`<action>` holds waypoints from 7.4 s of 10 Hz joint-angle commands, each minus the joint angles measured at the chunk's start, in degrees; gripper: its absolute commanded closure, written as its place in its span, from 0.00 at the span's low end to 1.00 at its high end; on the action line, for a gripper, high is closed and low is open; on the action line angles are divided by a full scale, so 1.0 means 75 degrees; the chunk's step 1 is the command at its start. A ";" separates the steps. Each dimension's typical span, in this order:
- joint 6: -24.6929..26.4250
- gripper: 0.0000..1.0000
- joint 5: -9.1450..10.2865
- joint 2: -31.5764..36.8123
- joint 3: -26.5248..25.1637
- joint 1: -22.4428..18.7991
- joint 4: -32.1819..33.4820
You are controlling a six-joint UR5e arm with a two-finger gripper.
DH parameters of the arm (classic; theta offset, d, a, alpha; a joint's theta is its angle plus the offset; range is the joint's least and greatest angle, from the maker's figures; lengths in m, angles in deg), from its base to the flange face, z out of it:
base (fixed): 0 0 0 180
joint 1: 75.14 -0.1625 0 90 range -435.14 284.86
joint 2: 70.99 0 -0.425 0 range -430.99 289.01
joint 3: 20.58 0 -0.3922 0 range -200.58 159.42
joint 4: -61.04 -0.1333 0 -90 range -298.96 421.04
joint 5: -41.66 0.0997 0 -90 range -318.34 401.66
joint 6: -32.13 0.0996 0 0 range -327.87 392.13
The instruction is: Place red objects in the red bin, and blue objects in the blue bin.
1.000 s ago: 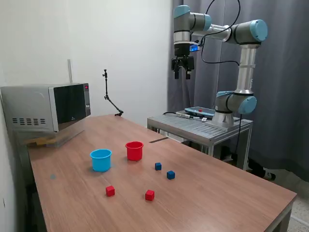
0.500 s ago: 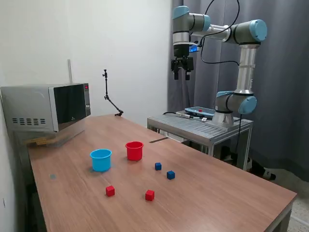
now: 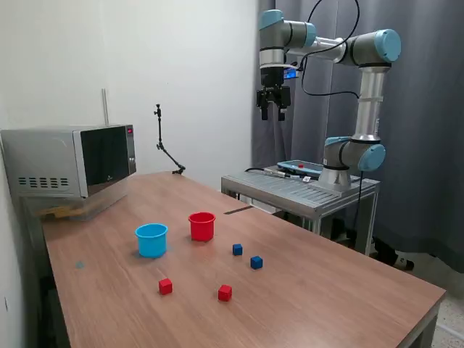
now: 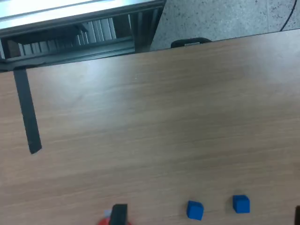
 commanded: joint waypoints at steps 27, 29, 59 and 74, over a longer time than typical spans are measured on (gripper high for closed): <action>0.2680 0.00 0.0000 -0.4511 0.0472 -0.1504 0.3527; 0.3055 0.00 0.0000 -0.4652 0.0426 -0.1470 0.4029; 0.2119 0.00 0.0597 -0.5661 -0.0090 -0.0590 0.5215; 0.1697 0.00 0.0586 -0.5649 -0.0067 -0.0872 0.5450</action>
